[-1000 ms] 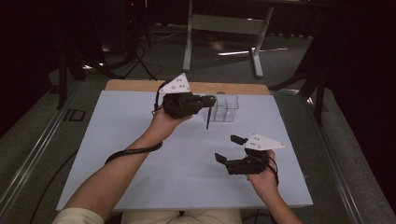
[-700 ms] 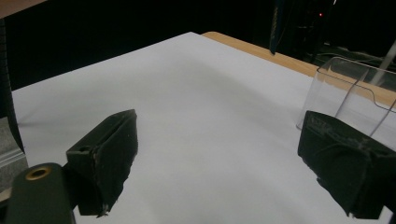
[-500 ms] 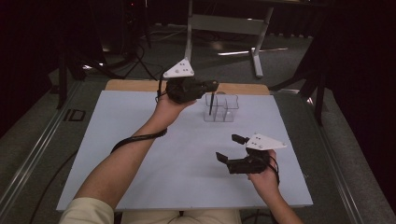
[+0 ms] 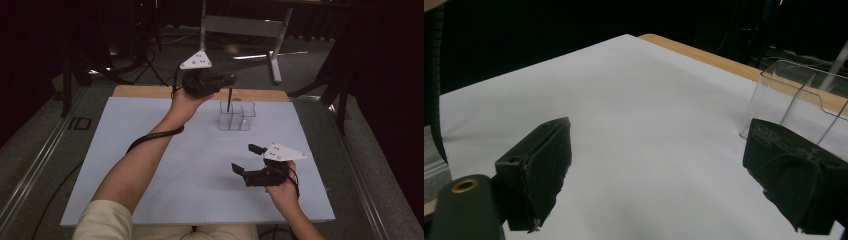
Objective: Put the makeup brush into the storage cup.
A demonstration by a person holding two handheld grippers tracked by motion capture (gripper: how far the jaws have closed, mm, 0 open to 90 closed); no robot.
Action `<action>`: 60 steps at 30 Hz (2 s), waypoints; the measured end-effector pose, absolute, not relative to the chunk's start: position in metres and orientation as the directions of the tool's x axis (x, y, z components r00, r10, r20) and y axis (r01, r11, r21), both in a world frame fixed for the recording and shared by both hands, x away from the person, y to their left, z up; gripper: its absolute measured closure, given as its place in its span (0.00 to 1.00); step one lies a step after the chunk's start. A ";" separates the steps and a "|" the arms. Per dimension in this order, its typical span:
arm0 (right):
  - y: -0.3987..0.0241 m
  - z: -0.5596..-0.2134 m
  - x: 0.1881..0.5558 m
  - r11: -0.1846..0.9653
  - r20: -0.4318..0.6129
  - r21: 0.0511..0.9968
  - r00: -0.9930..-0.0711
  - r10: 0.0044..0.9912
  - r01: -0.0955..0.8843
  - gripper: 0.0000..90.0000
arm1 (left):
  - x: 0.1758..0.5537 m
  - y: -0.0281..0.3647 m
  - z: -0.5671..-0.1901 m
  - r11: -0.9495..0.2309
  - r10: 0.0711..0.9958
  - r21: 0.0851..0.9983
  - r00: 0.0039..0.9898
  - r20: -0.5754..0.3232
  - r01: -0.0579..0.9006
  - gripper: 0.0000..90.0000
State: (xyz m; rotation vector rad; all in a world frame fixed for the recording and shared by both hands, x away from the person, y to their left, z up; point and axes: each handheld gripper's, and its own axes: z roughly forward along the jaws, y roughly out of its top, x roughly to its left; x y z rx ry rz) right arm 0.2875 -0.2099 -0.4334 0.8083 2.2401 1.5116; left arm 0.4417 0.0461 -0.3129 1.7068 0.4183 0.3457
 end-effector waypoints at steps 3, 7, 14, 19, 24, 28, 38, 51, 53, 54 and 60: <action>-0.210 -0.433 0.287 0.279 0.054 0.920 -0.792 0.608 0.277 0.14 | 0.449 0.042 -0.312 -0.161 0.464 0.984 0.886 0.003 0.081 0.95; -0.210 -0.433 0.287 0.279 0.053 0.920 -0.792 0.608 0.275 0.14 | 0.457 0.038 -0.312 -0.158 0.471 0.983 0.882 -0.005 0.090 0.95; -0.212 -0.433 0.287 0.273 0.056 0.922 -0.791 0.609 0.275 0.14 | 0.472 0.033 -0.316 -0.159 0.490 0.981 0.872 -0.017 0.108 0.95; -0.212 -0.433 0.286 0.275 0.056 0.921 -0.791 0.609 0.276 0.14 | 0.483 0.032 -0.320 -0.147 0.506 0.981 0.862 -0.037 0.128 0.95; -0.214 -0.433 0.286 0.267 0.061 0.923 -0.790 0.610 0.277 0.14 | 0.492 0.032 -0.323 -0.152 0.525 0.980 0.851 -0.029 0.128 0.95; -0.214 -0.433 0.286 0.267 0.059 0.924 -0.791 0.609 0.274 0.14 | 0.496 0.029 -0.326 -0.151 0.535 0.980 0.844 -0.031 0.132 0.94; -0.214 -0.433 0.285 0.264 0.058 0.926 -0.793 0.606 0.269 0.14 | 0.503 0.025 -0.336 -0.163 0.552 0.976 0.833 -0.030 0.143 0.94; -0.214 -0.433 0.285 0.265 0.058 0.927 -0.798 0.600 0.267 0.14 | 0.512 0.026 -0.347 -0.162 0.571 0.974 0.820 -0.041 0.161 0.94; -0.214 -0.433 0.285 0.263 0.061 0.927 -0.798 0.599 0.269 0.14 | 0.513 0.026 -0.350 -0.169 0.574 0.972 0.818 -0.038 0.164 0.94; -0.214 -0.433 0.285 0.263 0.064 0.926 -0.798 0.599 0.271 0.14 | 0.513 0.025 -0.351 -0.167 0.575 0.971 0.817 -0.044 0.169 0.94; -0.214 -0.433 0.285 0.265 0.061 0.926 -0.800 0.597 0.269 0.14 | 0.515 0.023 -0.358 -0.184 0.581 0.966 0.813 -0.041 0.180 0.94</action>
